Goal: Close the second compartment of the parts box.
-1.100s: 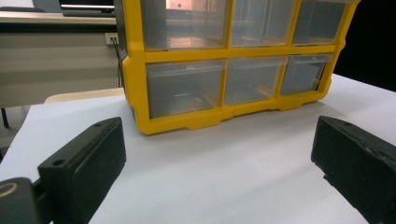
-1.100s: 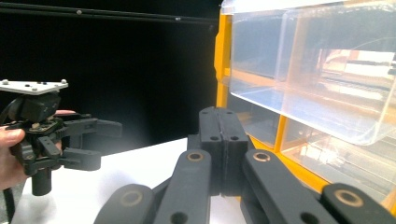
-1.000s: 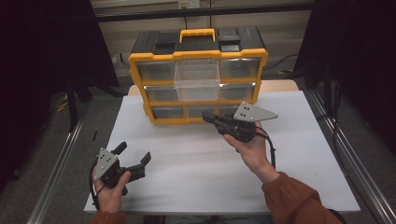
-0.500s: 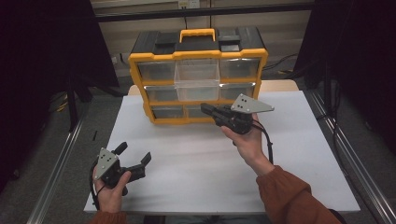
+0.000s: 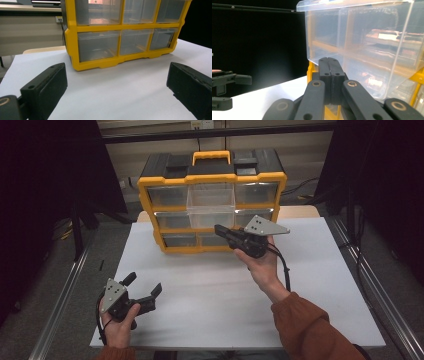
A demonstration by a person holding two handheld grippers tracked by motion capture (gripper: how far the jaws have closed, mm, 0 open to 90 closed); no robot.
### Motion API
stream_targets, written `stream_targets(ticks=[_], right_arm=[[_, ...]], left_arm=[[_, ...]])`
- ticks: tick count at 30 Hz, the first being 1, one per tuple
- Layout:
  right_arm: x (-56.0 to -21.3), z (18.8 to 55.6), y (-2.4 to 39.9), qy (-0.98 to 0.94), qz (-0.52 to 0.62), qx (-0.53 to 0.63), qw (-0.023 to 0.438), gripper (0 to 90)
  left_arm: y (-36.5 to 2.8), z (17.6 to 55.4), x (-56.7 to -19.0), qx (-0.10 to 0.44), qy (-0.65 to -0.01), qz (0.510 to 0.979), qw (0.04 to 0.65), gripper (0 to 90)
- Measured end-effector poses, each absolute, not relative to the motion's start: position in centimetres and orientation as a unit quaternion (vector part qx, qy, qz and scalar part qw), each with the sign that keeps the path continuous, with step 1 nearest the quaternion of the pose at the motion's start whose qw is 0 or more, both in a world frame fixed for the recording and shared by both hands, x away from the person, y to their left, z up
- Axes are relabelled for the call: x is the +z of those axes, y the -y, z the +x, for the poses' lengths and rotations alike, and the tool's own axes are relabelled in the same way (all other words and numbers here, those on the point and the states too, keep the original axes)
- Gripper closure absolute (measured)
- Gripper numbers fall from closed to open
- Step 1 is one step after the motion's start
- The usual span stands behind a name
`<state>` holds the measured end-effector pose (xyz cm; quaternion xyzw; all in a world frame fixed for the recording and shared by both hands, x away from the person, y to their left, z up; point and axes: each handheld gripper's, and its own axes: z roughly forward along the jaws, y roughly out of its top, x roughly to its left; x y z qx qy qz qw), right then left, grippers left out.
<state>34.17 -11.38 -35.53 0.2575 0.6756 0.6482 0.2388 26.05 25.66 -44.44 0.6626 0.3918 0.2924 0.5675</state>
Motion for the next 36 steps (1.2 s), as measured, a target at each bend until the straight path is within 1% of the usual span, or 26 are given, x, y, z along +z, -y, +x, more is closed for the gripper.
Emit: stream_targets(ticks=[11, 13, 21, 36], right_arm=[[-35.5, 34.9, 11.2, -0.679, 0.262, 0.641, 0.246, 90.0], [-35.5, 34.9, 11.2, -0.680, 0.261, 0.639, 0.247, 90.0], [-35.2, 35.0, 11.0, -0.678, 0.258, 0.641, 0.253, 90.0], [-35.2, 35.4, 10.8, -0.672, 0.259, 0.646, 0.252, 90.0]], left_arm=[[-25.6, 26.0, -44.5, 0.288, -0.399, 0.656, 0.572, 3.2], [-25.7, 26.0, -44.4, 0.293, -0.391, 0.662, 0.568, 3.2], [-25.7, 26.0, -44.4, 0.294, -0.391, 0.662, 0.568, 3.2], [-25.8, 26.0, -44.4, 0.295, -0.393, 0.660, 0.569, 3.2]])
